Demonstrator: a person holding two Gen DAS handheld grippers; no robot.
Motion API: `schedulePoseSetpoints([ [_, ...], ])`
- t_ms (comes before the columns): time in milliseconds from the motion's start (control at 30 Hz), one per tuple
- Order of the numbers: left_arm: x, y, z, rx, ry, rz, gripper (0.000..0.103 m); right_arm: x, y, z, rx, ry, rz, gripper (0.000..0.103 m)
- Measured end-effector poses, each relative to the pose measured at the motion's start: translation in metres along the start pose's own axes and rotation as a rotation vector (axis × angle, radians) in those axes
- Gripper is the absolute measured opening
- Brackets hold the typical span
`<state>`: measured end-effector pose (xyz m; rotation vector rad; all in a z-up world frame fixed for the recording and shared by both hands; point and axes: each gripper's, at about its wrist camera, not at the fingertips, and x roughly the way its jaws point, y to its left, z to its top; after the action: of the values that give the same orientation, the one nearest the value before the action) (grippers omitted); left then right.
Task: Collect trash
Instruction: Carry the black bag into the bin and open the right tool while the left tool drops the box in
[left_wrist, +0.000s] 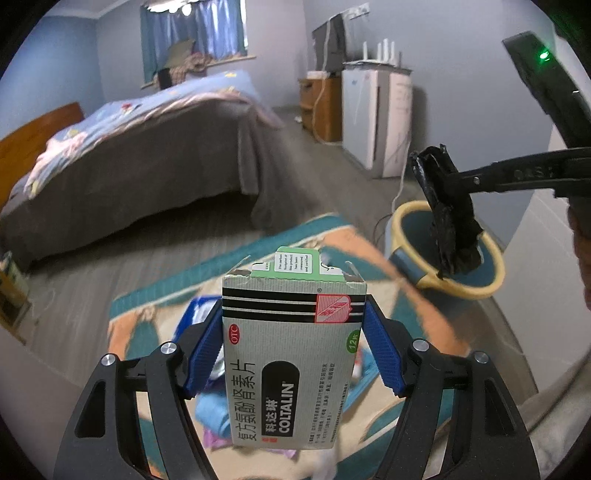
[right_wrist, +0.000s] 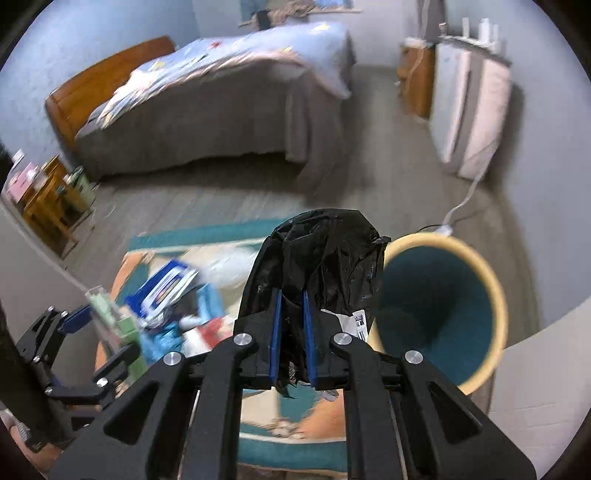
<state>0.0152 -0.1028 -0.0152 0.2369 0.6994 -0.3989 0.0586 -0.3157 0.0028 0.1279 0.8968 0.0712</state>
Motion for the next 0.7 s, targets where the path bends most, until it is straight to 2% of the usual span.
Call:
schedulePoseSetpoints([
  [300,0.033,-0.044,0.049,0.006,0.006,-0.080,0.073,0.017,-0.074,0.012,0.139,0.007,-0.051,0.011],
  [500,0.070,-0.085,0.076,0.047,0.037,-0.129,0.073,0.025,-0.133,0.003,0.230,0.038,-0.088,0.011],
  [700,0.111,-0.121,0.097,0.013,0.091,-0.220,0.073,0.042,-0.186,-0.014,0.366,0.090,-0.117,0.011],
])
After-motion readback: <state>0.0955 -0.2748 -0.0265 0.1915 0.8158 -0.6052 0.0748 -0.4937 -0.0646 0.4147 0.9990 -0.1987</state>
